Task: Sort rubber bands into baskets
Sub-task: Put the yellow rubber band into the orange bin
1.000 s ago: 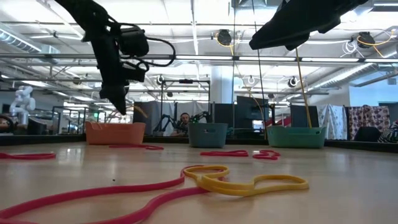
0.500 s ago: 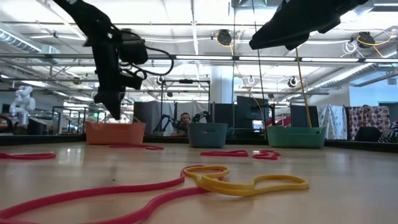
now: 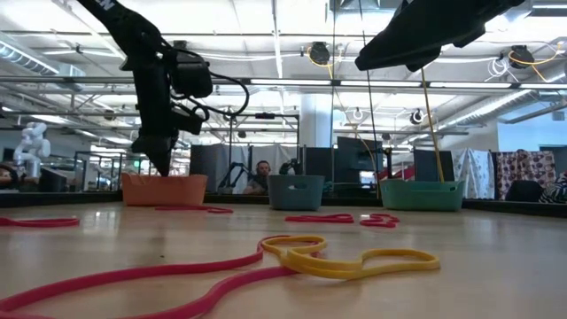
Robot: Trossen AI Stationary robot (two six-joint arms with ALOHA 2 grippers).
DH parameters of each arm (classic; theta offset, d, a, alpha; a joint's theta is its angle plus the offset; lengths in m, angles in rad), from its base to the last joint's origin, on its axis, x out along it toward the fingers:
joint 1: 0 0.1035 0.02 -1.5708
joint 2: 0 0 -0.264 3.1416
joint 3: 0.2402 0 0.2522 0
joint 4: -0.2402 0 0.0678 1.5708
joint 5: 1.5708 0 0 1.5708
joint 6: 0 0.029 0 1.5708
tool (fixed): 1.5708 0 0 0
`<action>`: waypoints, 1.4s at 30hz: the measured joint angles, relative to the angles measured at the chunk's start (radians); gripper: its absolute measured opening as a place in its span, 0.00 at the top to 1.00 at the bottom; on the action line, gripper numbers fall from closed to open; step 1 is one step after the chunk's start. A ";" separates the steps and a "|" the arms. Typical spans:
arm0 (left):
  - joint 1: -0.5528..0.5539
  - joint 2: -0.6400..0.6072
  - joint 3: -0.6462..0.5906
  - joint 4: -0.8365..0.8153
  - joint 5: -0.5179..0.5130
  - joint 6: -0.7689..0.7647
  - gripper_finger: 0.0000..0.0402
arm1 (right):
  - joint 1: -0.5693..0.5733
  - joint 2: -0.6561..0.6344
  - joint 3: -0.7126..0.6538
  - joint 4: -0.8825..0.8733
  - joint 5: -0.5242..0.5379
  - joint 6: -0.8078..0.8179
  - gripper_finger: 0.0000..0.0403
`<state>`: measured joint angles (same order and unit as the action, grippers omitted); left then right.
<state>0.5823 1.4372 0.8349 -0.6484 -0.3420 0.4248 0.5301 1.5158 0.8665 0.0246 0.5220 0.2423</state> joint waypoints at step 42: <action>-1.037 0.168 -0.087 1.168 0.297 -0.342 0.62 | 0.149 0.048 -0.001 0.020 -0.005 0.202 0.77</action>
<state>-0.4545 1.6052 0.7480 0.5195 -0.0448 0.0828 0.6789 1.5642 0.8654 0.0449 0.5172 0.4439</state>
